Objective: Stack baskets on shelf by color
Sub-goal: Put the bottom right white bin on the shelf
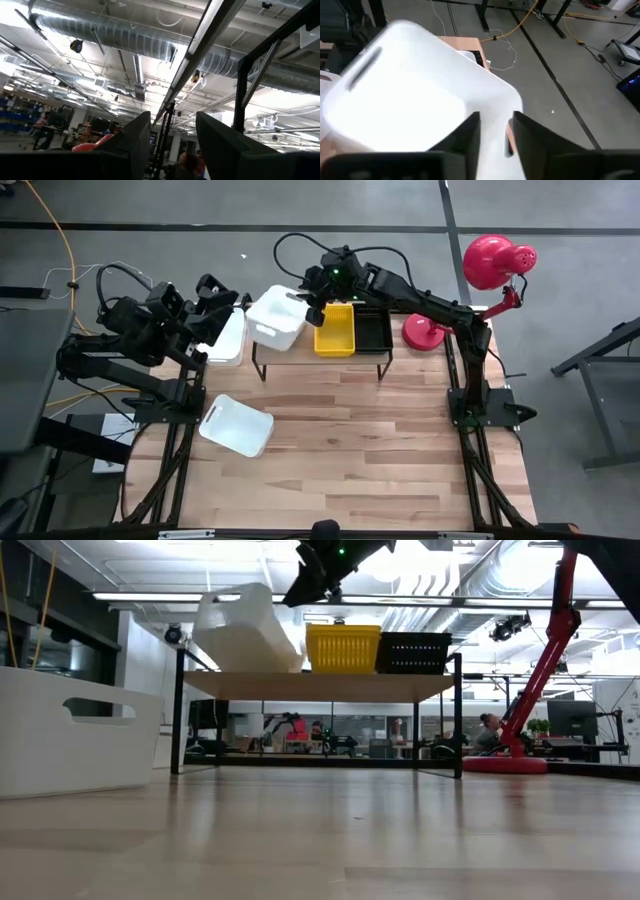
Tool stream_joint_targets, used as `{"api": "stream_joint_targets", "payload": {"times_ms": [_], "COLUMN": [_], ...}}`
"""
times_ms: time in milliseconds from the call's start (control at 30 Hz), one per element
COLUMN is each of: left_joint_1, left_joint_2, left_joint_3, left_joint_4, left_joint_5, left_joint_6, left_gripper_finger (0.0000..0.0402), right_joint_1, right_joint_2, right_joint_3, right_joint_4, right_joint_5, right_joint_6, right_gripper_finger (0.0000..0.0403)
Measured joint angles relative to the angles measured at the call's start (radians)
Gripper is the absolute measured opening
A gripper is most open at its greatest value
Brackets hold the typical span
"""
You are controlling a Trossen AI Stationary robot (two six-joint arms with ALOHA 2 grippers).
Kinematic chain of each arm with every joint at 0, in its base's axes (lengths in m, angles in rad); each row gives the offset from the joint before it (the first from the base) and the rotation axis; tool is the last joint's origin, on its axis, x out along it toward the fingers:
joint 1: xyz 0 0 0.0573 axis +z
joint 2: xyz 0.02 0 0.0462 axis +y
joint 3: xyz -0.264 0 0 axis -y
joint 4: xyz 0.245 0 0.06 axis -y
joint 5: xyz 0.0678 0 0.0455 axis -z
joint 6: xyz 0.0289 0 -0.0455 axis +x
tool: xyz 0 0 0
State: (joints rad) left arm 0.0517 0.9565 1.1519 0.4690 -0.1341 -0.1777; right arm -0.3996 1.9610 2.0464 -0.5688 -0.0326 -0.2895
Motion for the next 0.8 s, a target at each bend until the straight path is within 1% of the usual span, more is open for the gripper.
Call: {"api": "stream_joint_targets", "payload": {"times_ms": [133,267,367,467,600,700,767,800], "left_joint_1": [0.000,0.000,0.000,0.000,0.011,0.052,0.102,0.136], "left_joint_2": [0.000,0.000,0.000,0.001,0.001,0.006,0.024,0.038], "left_joint_3": [0.000,0.000,0.000,0.000,0.000,0.000,0.000,0.000], "left_joint_4": [0.000,-0.010,-0.037,-0.076,-0.201,-0.330,-0.416,-0.457], "left_joint_5": [-0.010,-0.013,-0.023,-0.067,-0.180,-0.257,-0.250,-0.216], "left_joint_6": [0.006,0.027,0.065,0.069,0.088,0.053,-0.001,-0.031], "left_gripper_finger": [0.0145,0.0145,0.0145,0.0145,0.0145,0.0145,0.0145,0.0145], "right_joint_1": [0.000,0.000,0.000,0.000,0.001,0.003,0.010,0.015], "right_joint_2": [-0.003,-0.018,-0.036,-0.068,-0.144,-0.203,-0.236,-0.252], "right_joint_3": [0.000,0.008,0.029,0.034,0.034,0.035,0.034,0.034], "right_joint_4": [0.002,-0.025,-0.062,-0.103,-0.209,-0.308,-0.374,-0.406], "right_joint_5": [-0.014,-0.026,-0.055,-0.084,-0.121,-0.160,-0.164,-0.163], "right_joint_6": [-0.004,-0.006,-0.007,-0.006,0.017,0.046,0.061,0.069], "right_gripper_finger": [0.0146,0.0171,0.0174,0.0172,0.0172,0.0172,0.0172,0.0172]}}
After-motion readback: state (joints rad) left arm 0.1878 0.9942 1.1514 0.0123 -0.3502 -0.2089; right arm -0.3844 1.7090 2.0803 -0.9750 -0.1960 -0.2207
